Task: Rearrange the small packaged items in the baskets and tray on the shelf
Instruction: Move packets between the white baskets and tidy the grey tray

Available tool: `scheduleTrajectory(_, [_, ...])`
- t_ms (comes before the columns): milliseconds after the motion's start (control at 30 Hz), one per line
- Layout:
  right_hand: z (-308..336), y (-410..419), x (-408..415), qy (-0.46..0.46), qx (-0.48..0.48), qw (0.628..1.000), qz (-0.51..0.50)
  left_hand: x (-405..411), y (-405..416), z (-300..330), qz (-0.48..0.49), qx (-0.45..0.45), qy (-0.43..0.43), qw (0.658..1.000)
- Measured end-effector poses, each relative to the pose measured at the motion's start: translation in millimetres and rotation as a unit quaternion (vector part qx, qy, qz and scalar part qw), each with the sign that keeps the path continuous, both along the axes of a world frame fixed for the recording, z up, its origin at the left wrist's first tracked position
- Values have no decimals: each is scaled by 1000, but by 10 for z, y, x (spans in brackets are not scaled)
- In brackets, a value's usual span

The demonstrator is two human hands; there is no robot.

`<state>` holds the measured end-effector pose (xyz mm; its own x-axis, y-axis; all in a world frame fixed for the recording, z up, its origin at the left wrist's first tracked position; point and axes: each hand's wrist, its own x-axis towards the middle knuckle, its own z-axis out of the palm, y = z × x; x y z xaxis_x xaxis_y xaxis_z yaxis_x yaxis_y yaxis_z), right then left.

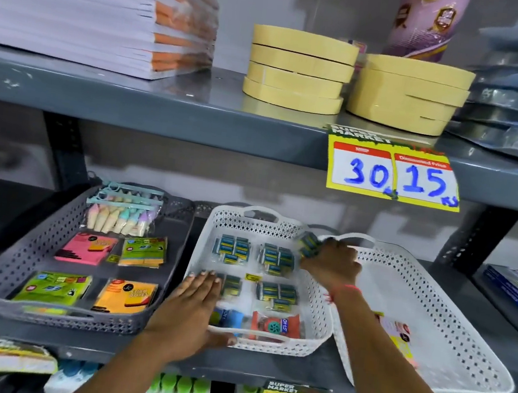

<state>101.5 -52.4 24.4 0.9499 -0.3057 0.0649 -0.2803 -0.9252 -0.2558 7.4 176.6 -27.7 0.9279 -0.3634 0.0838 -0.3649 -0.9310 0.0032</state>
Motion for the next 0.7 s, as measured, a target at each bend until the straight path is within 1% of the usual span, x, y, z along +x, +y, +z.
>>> scheduleTrajectory(33, [-19,177,26,9,-6,999,44,-18,57,51,7,5,-32,999])
scheduleTrajectory(67, [-65,369,56,25,-23,995,93,-34,132,99,30,22,-24,999])
scheduleTrajectory(100, [-118,534,70,45,-40,989,135,-19,203,61,52,34,10,998])
scheduleTrajectory(167, [-246,818,77,93,-48,975,194,54,293,-90,44,61,17,997])
scheduleTrajectory(200, [-317,926,76,121,-49,968,215,109,324,-203,46,57,30,997])
scheduleTrajectory(300, [-496,1101,68,187,-55,949,248,172,335,-317,40,34,15,999])
scheduleTrajectory(333, [-536,1115,74,199,-48,947,248,148,308,-269,41,37,4,999])
scheduleTrajectory(367, [-550,1107,80,205,-34,946,248,152,304,-266,41,31,18,999])
scheduleTrajectory(400, [-559,1093,100,207,-22,946,249,139,304,-238,43,31,15,998])
scheduleTrajectory(433, [-554,1070,112,210,-18,944,253,124,301,-247,47,29,-1,998])
scheduleTrajectory(467, [-542,1046,126,212,-15,942,258,107,297,-199,57,25,0,998])
scheduleTrajectory(533, [-519,969,143,198,14,946,258,107,256,-156,31,9,-42,999])
scheduleTrajectory(567, [-502,932,142,184,37,950,250,88,241,-129,20,3,-11,1000])
scheduleTrajectory(600, [-481,863,138,159,56,957,237,96,188,-97,0,-3,-11,1000])
scheduleTrajectory(667, [-422,745,118,87,62,972,208,109,77,5,-35,-3,-64,997])
scheduleTrajectory(700, [-368,599,80,49,58,981,176,119,-60,28,-53,-9,-55,997])
